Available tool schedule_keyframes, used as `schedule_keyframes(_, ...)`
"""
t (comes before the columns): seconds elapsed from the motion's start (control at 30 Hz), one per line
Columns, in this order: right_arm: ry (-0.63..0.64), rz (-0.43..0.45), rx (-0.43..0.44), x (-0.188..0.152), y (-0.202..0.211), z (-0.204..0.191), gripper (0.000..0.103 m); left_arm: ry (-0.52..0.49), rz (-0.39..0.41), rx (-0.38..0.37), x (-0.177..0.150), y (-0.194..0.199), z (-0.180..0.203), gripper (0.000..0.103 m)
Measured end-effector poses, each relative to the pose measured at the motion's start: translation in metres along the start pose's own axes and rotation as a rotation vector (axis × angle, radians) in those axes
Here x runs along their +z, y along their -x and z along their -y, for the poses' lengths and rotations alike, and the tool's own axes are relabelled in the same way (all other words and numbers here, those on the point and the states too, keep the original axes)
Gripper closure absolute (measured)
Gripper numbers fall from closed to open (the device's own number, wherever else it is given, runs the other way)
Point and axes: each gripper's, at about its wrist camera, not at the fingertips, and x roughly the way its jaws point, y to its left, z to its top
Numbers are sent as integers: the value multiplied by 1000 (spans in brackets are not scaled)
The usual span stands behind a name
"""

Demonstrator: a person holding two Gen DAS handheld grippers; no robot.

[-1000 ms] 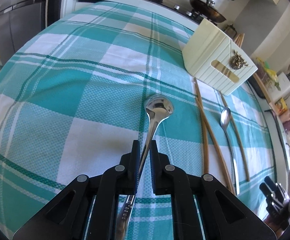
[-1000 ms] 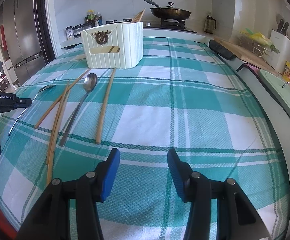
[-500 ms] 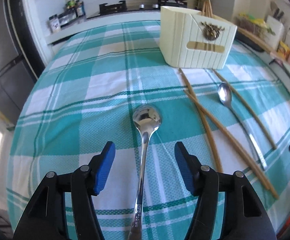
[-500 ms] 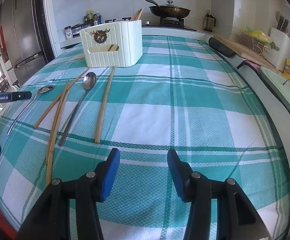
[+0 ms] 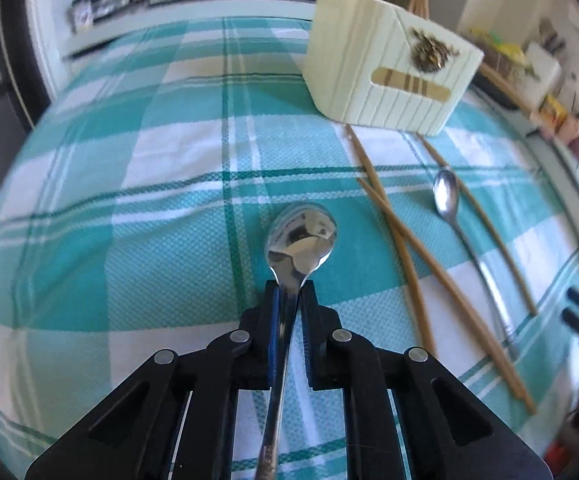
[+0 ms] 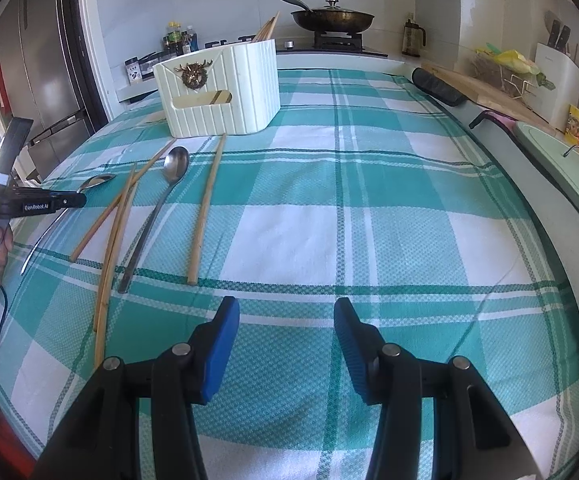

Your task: Organize utensils

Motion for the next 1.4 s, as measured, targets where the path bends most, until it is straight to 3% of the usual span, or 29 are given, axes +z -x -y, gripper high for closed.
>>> schedule_keyframes(0.13,-2,-3,5,0,-1,1,53,161,-9,-144,1,-1,-33,95)
schedule_keyframes(0.37,4,-10,2,1,-3,-1,53,290,-15,-250,2,-3,-65,94)
schedule_keyframes(0.57,16,-11,-4,1,-2,-4,53,339,-6,-247,-2,-1,-81,97)
schedule_keyframes(0.73,30,-13,-6,1,-3,-8,53,315,1,-200,-3,3,-73,96)
schedule_keyframes(0.8,39,-11,-6,3,-2,-9,53,304,5,-181,-7,9,-72,88)
schedule_keyframes(0.87,45,-6,-4,9,0,-10,53,281,20,-154,-12,17,-65,59)
schedule_keyframes(0.97,50,1,4,23,1,-9,53,218,51,-75,-22,33,-52,38)
schedule_keyframes(1.13,101,-24,63,54,-19,-22,53,131,76,0,-34,51,-32,30)
schedule_keyframes(1.33,181,-104,120,75,-65,-58,53,110,102,54,-46,66,-24,26)
schedule_keyframes(1.4,223,-120,91,75,-80,-68,61,102,102,71,-49,67,-23,25)
